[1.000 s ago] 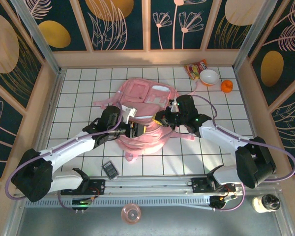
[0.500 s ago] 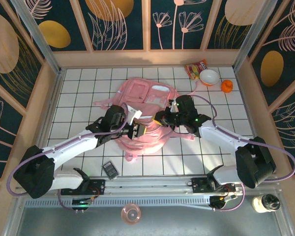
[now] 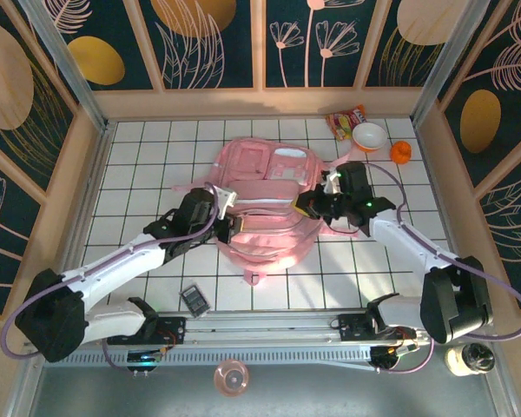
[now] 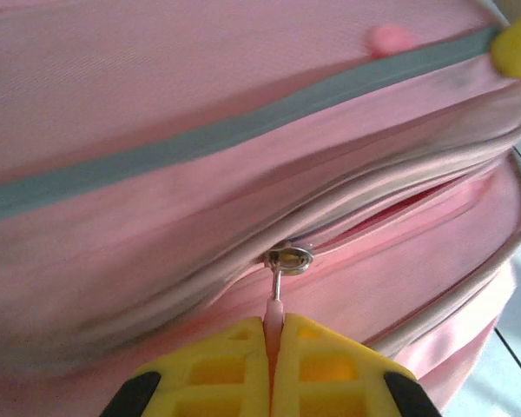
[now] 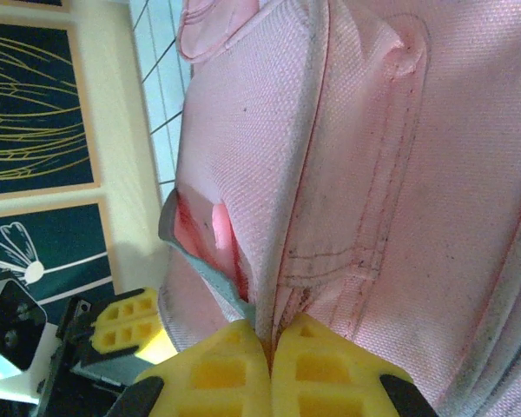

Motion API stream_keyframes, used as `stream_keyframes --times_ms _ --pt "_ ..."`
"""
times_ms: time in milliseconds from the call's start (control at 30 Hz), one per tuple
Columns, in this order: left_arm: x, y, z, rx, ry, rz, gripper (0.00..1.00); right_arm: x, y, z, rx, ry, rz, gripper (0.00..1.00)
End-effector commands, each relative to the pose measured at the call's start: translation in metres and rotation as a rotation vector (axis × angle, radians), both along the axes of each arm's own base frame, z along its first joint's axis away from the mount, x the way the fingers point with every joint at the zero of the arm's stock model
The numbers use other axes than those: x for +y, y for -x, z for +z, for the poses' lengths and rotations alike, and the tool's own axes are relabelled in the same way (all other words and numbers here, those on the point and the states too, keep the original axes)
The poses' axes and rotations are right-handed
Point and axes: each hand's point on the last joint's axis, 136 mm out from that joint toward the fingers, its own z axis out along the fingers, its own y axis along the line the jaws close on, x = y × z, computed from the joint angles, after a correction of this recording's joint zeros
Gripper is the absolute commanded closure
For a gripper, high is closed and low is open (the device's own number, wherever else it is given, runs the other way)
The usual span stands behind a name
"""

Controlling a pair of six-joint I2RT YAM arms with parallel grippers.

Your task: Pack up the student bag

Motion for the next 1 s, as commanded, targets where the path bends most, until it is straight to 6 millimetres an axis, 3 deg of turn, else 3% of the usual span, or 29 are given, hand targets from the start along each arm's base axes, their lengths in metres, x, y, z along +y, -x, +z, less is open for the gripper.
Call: stream_keyframes --times_ms 0,100,200,267,367,533,633,800,833,967 --pt "0.028 -0.013 -0.005 0.004 -0.011 0.148 1.0 -0.01 -0.002 0.027 -0.128 0.043 0.052 1.0" --pt "0.006 -0.007 0.012 -0.019 0.086 0.03 1.0 -0.019 -0.013 0.055 -0.351 0.174 0.072 0.66" --pt "-0.008 -0.002 0.025 -0.047 0.123 -0.066 1.0 -0.024 -0.017 0.088 -0.675 0.34 0.117 0.48" --pt "-0.014 0.0 0.032 -0.068 0.129 -0.114 1.0 -0.008 -0.006 0.1 -0.896 0.412 0.229 0.44" --pt "-0.02 0.002 0.045 -0.099 0.142 -0.166 1.0 0.027 0.016 0.094 -1.126 0.48 0.442 0.4" --pt "-0.023 0.0 0.056 -0.121 0.159 -0.176 1.0 0.074 0.025 0.065 -1.217 0.478 0.702 0.39" --pt "-0.021 -0.002 0.055 -0.115 0.155 -0.158 1.0 0.092 0.022 0.045 -1.229 0.485 0.803 0.4" --pt "-0.02 0.0 0.055 -0.119 0.152 -0.161 1.0 0.103 0.003 0.025 -1.247 0.535 0.835 0.47" --pt "-0.018 -0.001 0.052 -0.117 0.139 -0.152 1.0 0.104 -0.001 0.024 -1.249 0.547 0.838 0.55" --pt "0.006 -0.016 0.026 -0.095 0.009 -0.019 1.0 0.102 -0.006 0.024 -1.242 0.574 0.866 0.99"
